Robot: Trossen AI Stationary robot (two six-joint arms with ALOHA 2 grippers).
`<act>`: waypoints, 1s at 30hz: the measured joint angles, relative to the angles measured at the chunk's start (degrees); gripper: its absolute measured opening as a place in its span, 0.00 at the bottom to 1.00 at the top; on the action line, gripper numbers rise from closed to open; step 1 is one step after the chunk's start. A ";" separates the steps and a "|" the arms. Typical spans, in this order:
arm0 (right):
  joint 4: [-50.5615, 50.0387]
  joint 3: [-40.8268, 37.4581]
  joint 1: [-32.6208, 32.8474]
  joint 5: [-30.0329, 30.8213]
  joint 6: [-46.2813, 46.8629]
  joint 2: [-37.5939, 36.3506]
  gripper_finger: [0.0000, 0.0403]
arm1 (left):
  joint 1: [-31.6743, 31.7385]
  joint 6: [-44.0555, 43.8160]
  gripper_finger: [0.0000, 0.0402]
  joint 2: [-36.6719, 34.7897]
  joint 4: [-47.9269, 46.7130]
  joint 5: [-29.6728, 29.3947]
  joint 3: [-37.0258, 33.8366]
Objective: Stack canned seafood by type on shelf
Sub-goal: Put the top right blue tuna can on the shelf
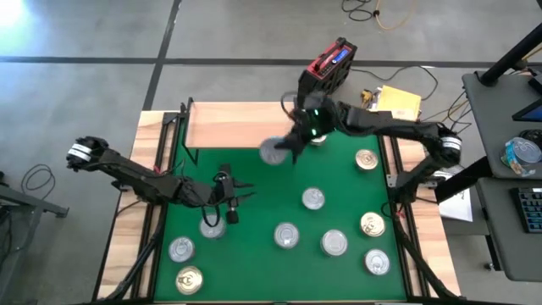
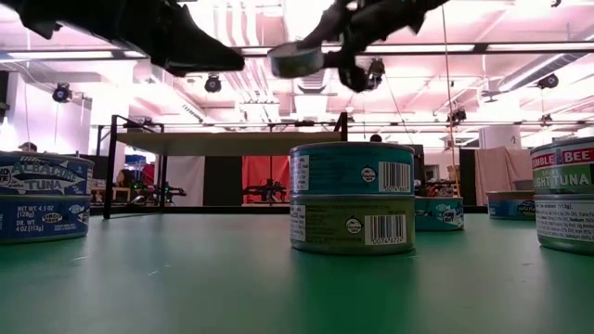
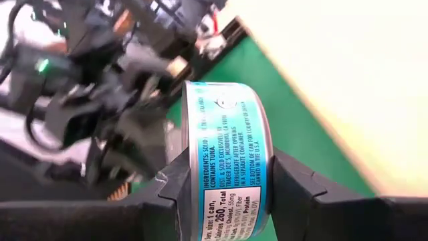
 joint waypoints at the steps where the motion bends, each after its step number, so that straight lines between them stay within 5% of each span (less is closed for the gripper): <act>1: -0.28 1.09 -1.19 -1.02 0.25 1.17 0.33 | -0.01 0.49 0.21 -0.64 -0.23 -0.75 0.00; 7: -0.45 9.07 -5.94 -7.13 0.53 9.01 0.33 | -0.01 2.46 0.21 -4.52 -2.98 -2.38 0.00; 14: -7.00 17.40 -9.47 -7.58 -2.80 15.94 0.33 | -0.01 2.31 0.21 -8.21 -6.58 -2.37 0.00; 30: -22.21 26.37 -11.22 1.84 -12.90 20.31 0.33 | 0.01 1.81 0.21 -14.81 -11.45 -2.37 0.02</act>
